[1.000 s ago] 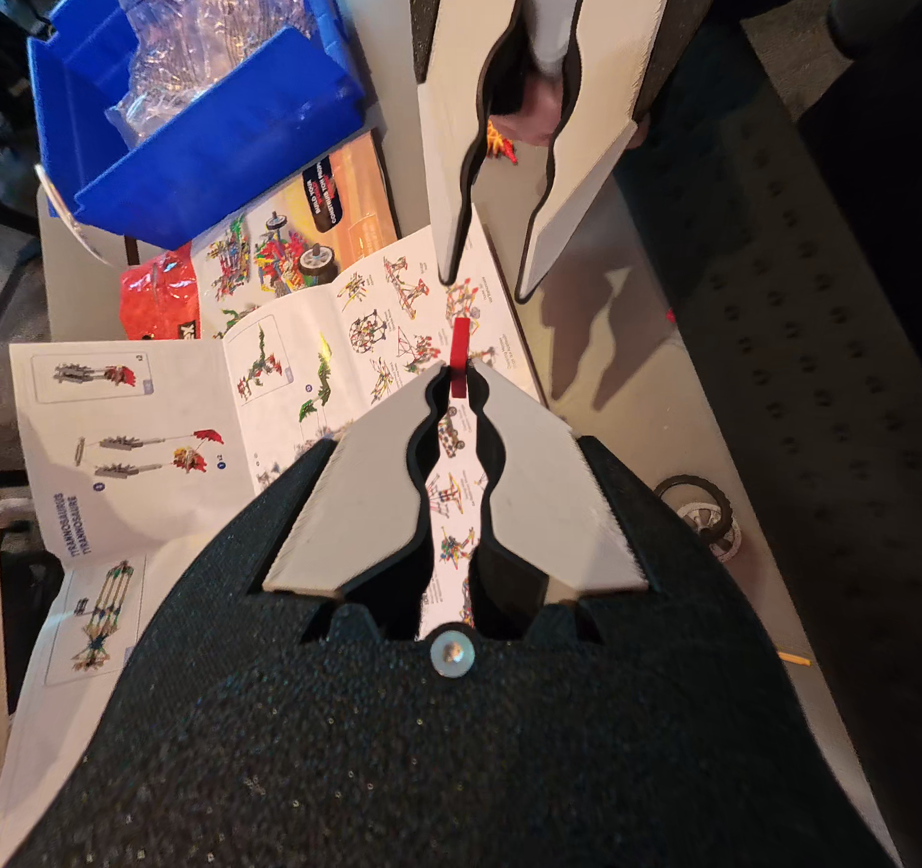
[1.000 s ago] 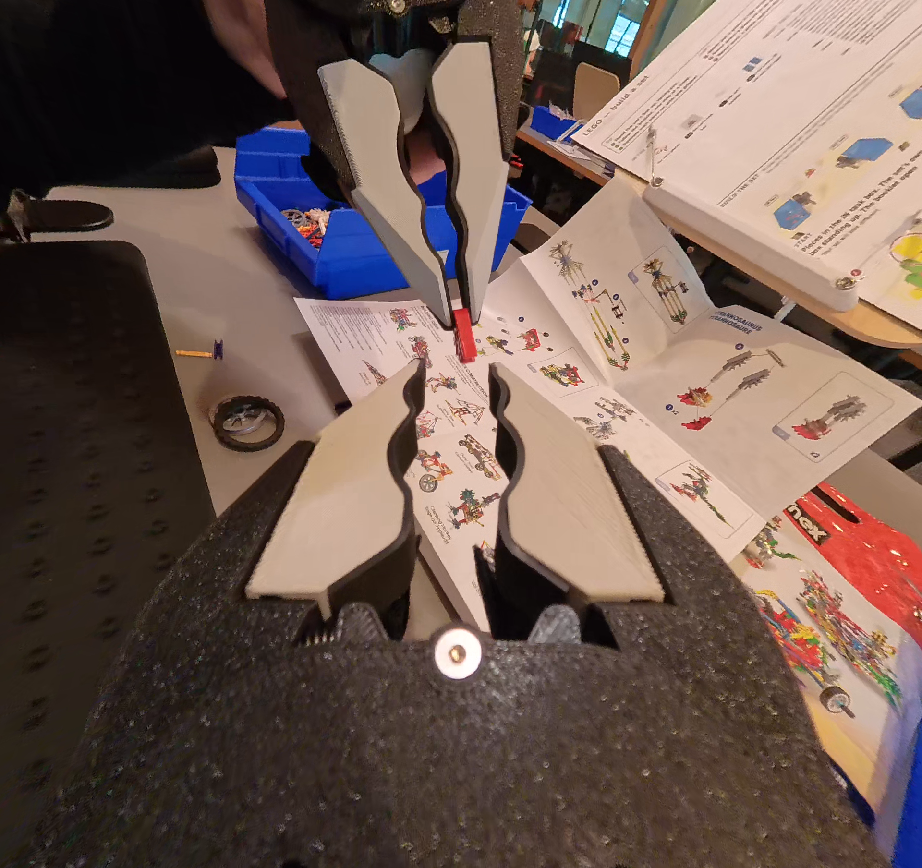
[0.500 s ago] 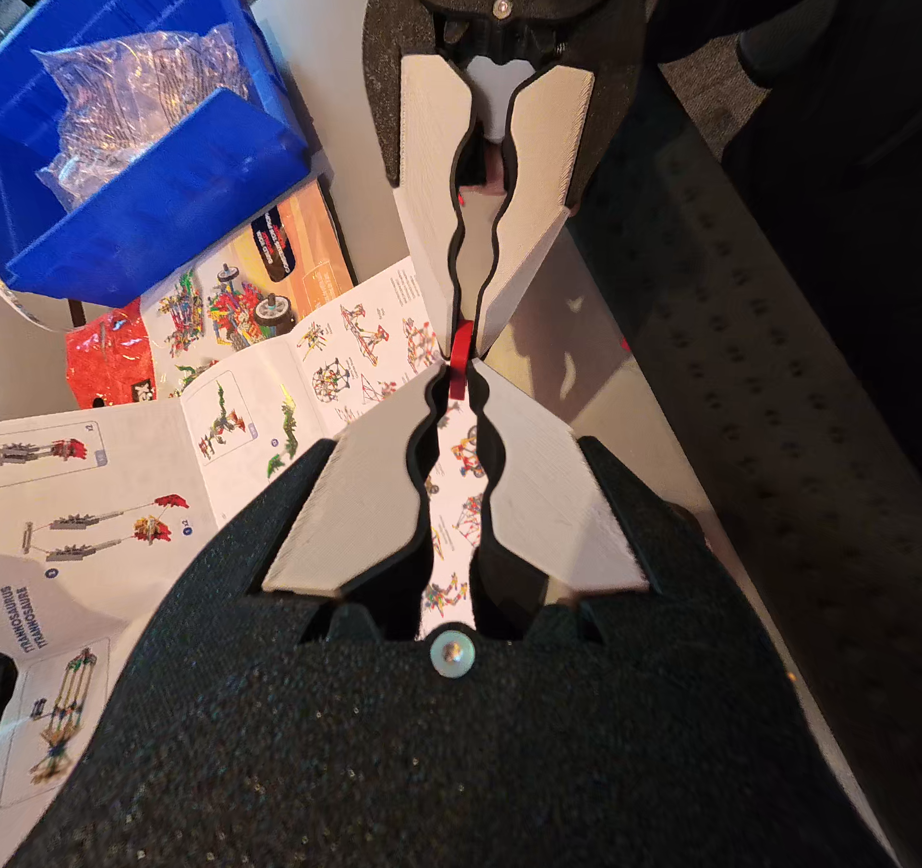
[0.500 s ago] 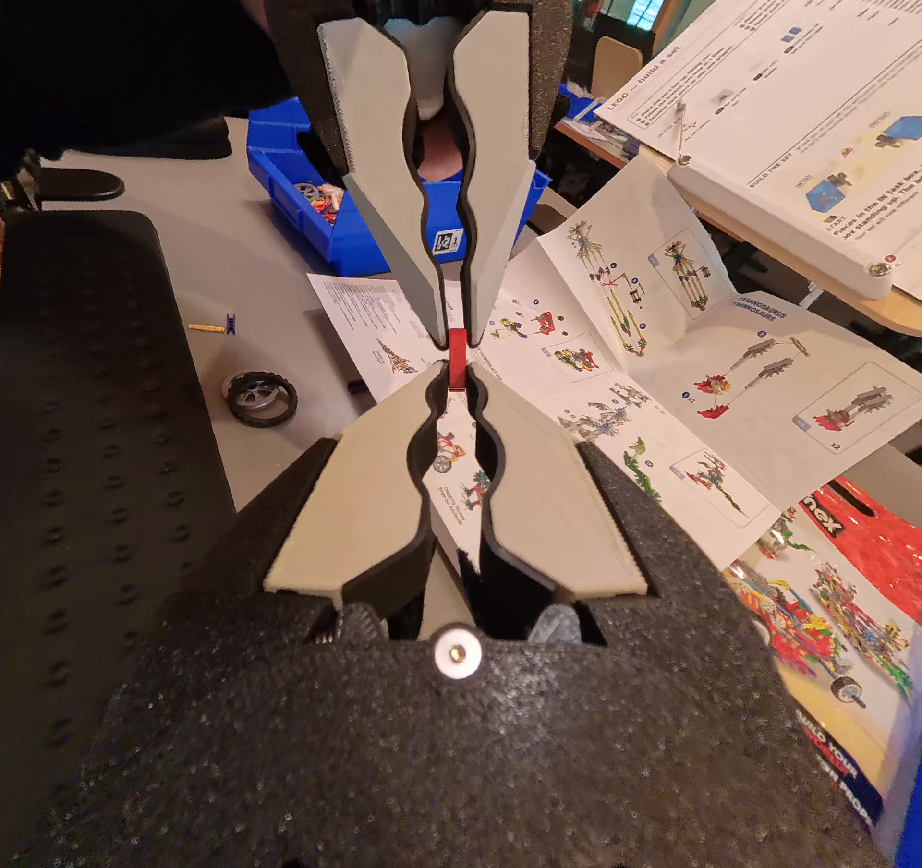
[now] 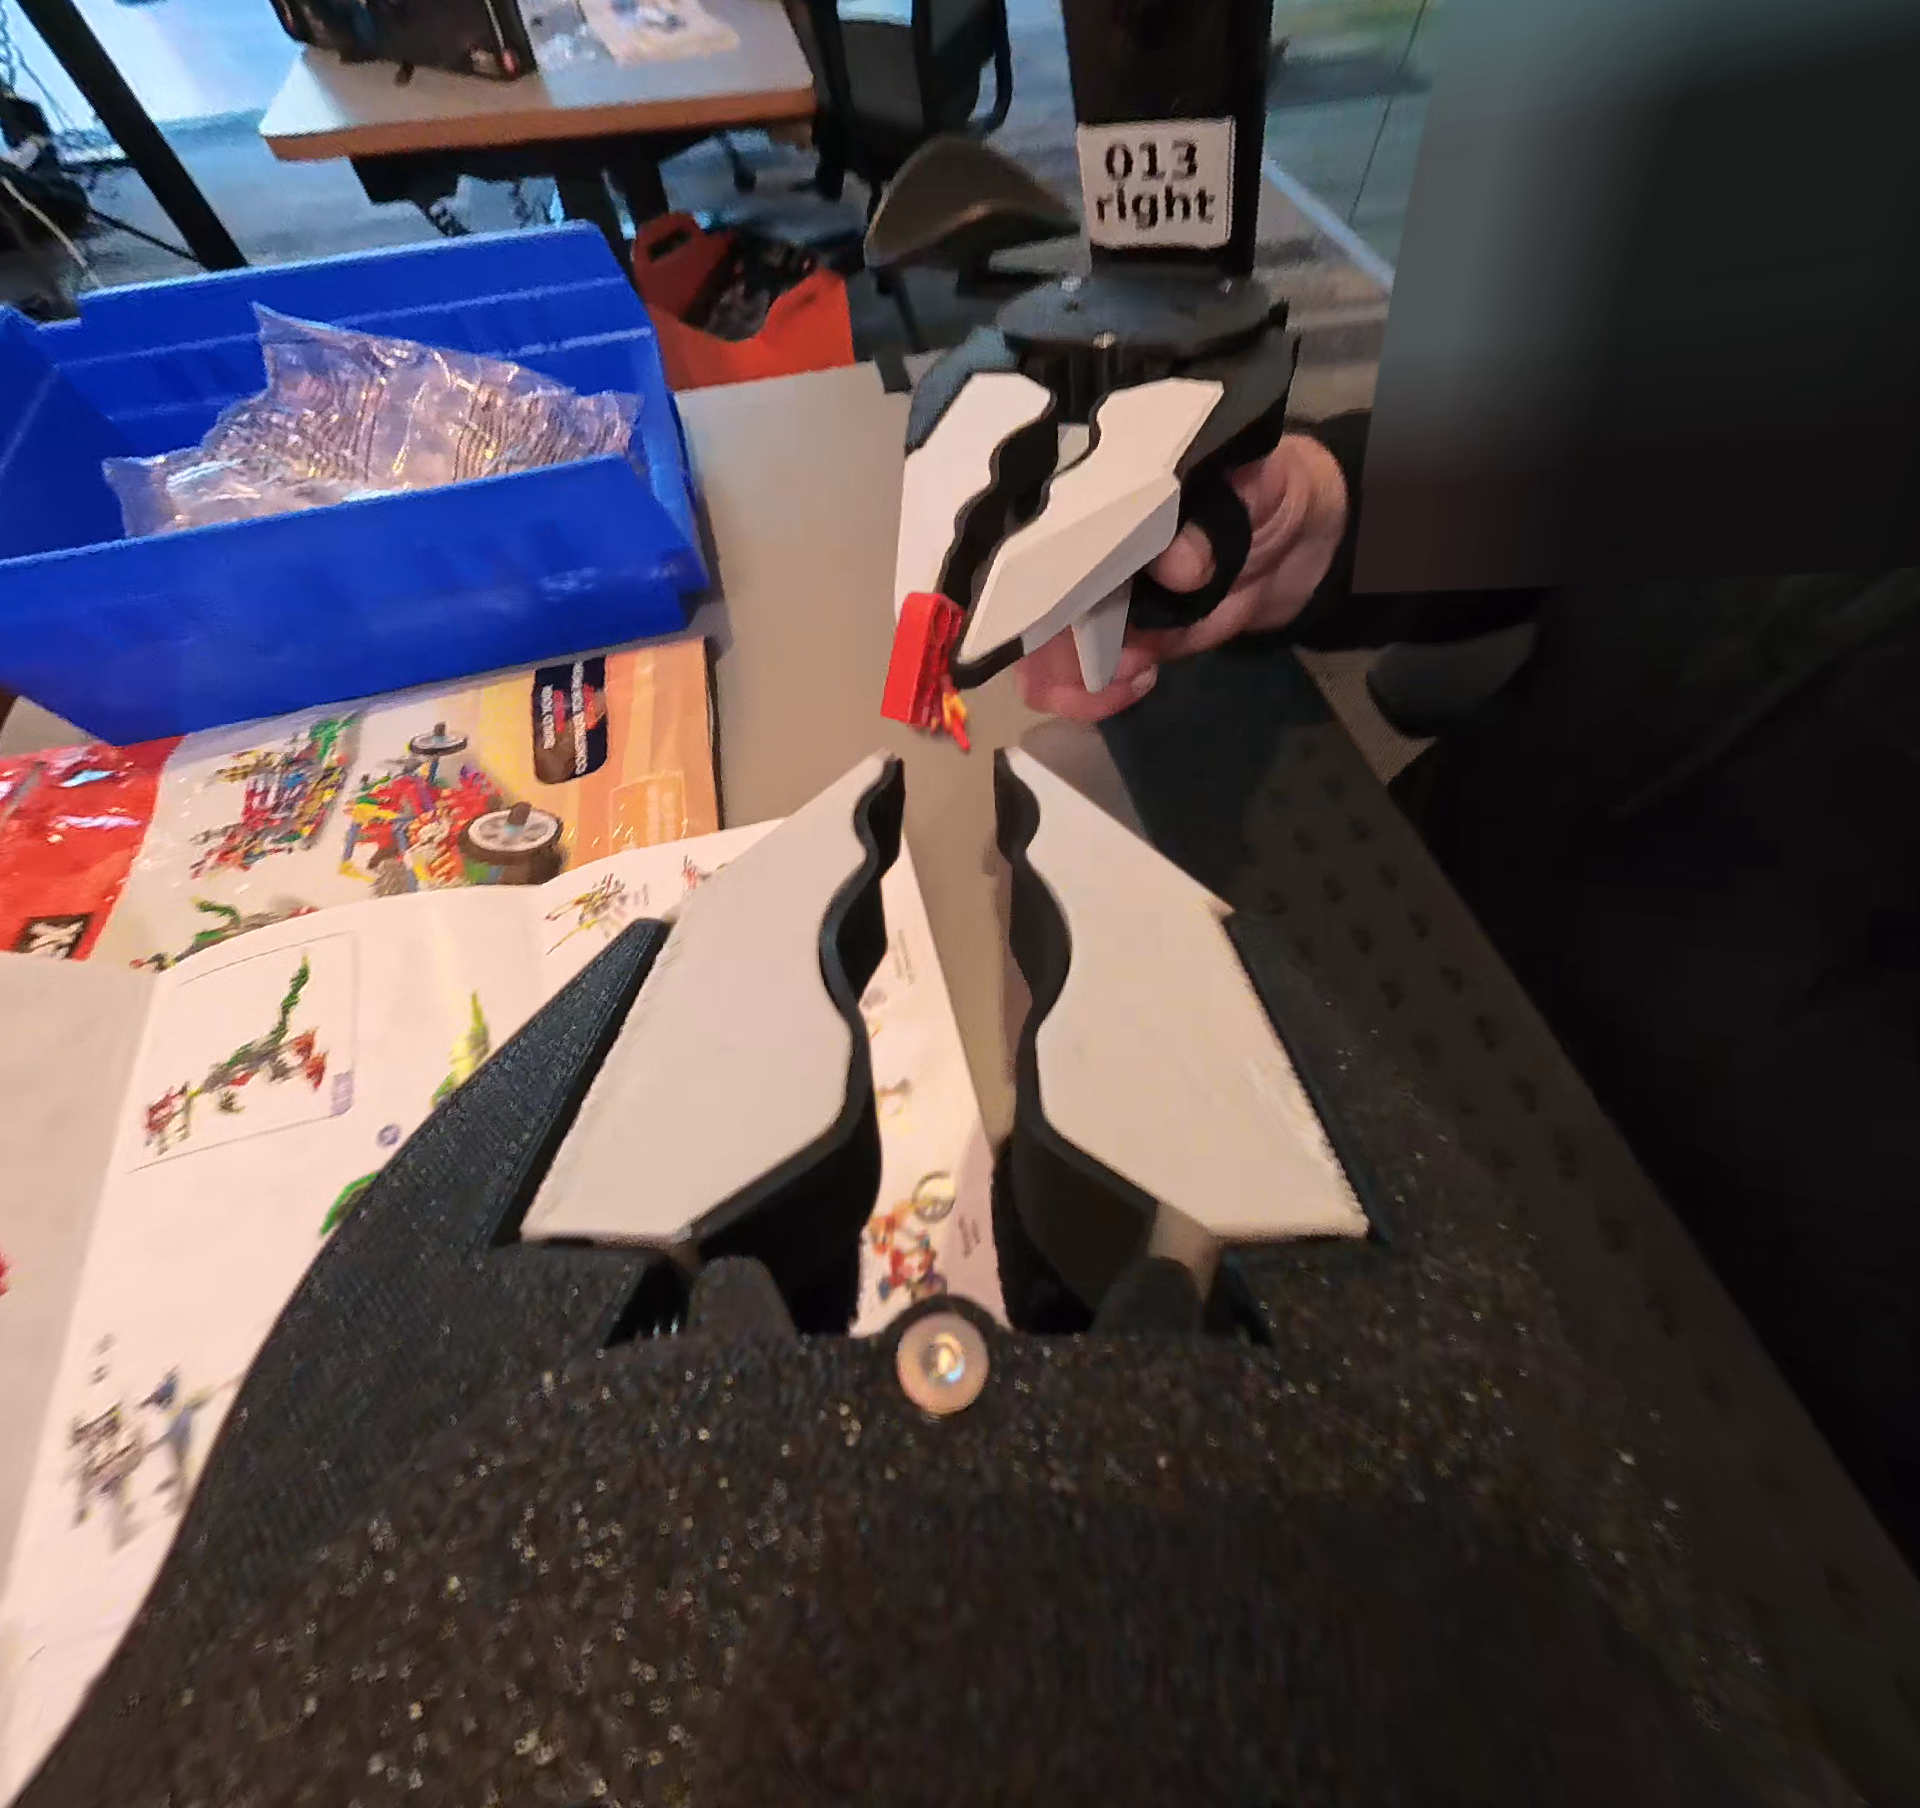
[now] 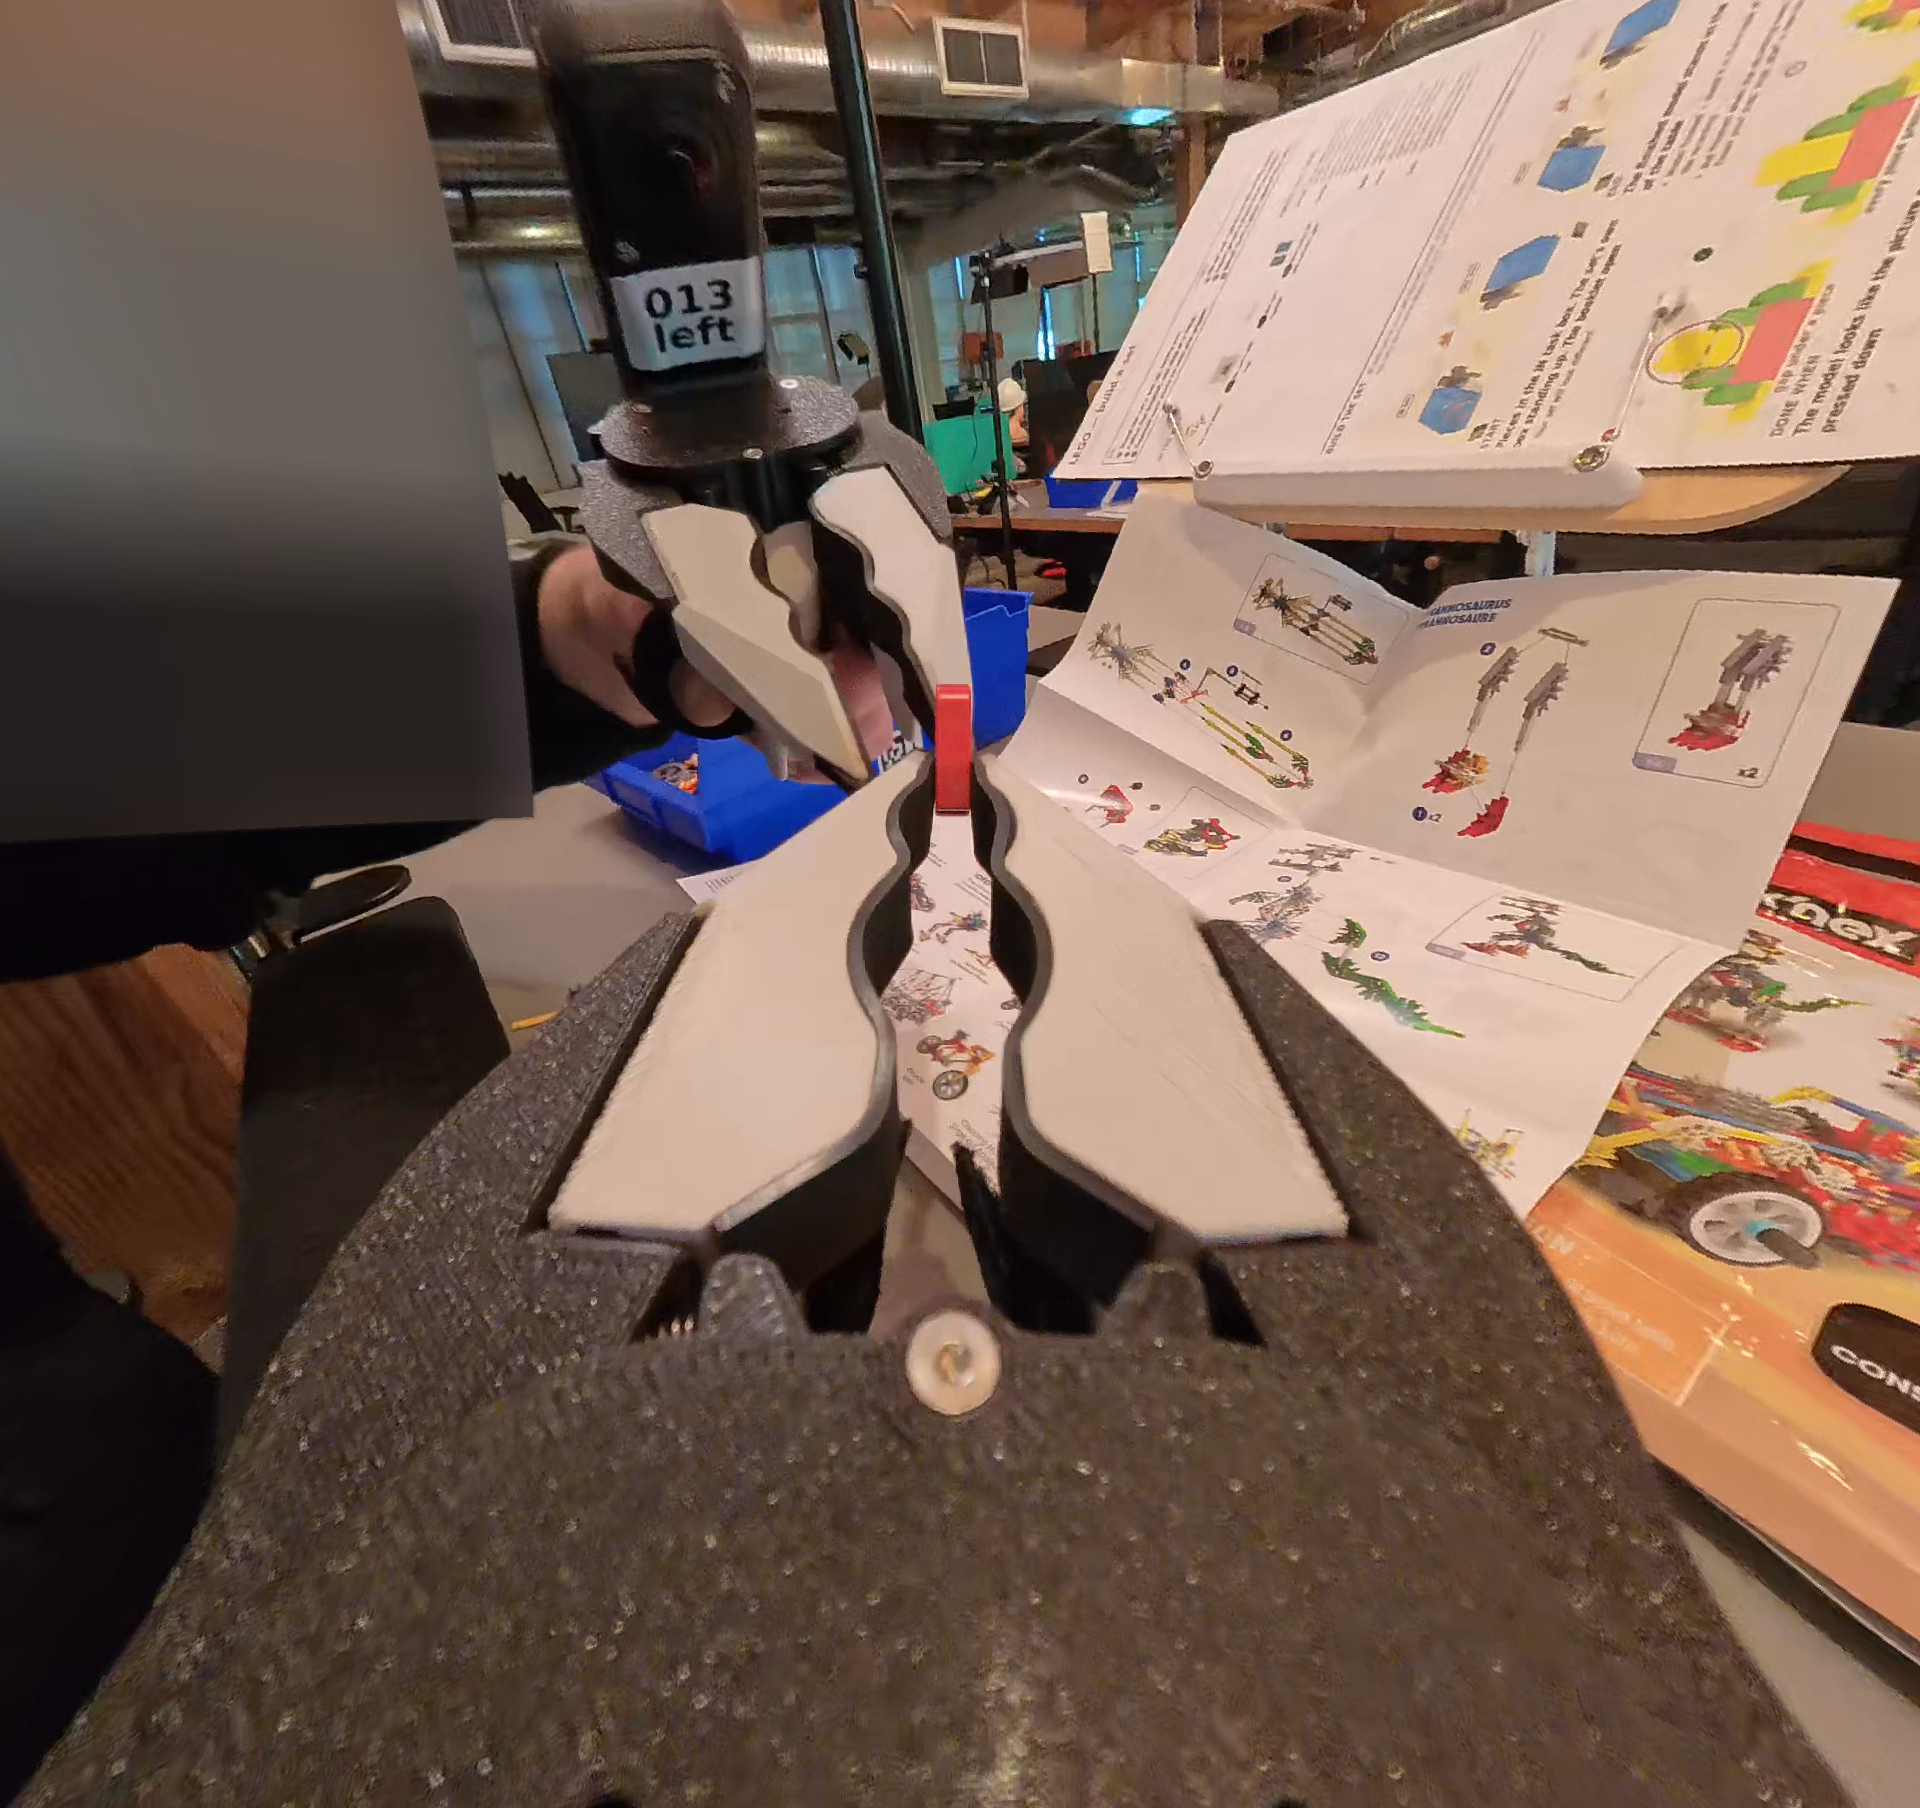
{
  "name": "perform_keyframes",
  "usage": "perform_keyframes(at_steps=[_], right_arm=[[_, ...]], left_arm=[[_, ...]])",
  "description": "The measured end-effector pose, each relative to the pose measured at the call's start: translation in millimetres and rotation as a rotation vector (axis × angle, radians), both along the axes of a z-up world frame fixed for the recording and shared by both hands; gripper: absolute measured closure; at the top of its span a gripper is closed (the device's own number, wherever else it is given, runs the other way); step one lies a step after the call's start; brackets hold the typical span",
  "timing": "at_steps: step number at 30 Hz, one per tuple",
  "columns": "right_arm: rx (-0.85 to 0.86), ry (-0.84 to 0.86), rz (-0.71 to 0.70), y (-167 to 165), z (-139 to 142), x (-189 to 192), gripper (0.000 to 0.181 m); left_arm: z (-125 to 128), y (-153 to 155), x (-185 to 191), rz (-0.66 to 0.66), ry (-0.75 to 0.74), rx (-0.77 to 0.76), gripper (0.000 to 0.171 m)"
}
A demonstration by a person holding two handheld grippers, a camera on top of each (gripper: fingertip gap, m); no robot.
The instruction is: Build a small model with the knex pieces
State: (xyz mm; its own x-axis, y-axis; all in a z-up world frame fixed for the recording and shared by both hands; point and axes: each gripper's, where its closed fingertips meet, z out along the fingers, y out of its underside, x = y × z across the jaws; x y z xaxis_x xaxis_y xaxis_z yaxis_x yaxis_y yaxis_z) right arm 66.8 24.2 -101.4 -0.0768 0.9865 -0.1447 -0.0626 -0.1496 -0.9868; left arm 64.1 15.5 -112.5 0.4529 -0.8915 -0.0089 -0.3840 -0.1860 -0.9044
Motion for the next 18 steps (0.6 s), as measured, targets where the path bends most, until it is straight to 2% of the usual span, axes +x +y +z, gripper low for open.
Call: perform_keyframes(at_steps=[8, 14, 18], right_arm=[[-0.056, 0.036, 0.054, -8, 1, 6, 0.175], [-0.123, 0.060, 0.104, -13, 0, 8, 0.175], [-0.130, 0.052, 0.105, -12, -4, 10, 0.174]], left_arm=[[13, 3, 14, -0.015, -0.233, -0.042, 0.159], [19, 1, 21, -0.018, -0.341, -0.044, 0.167], [16, 0, 23, -0.018, -0.344, -0.054, 0.168]])
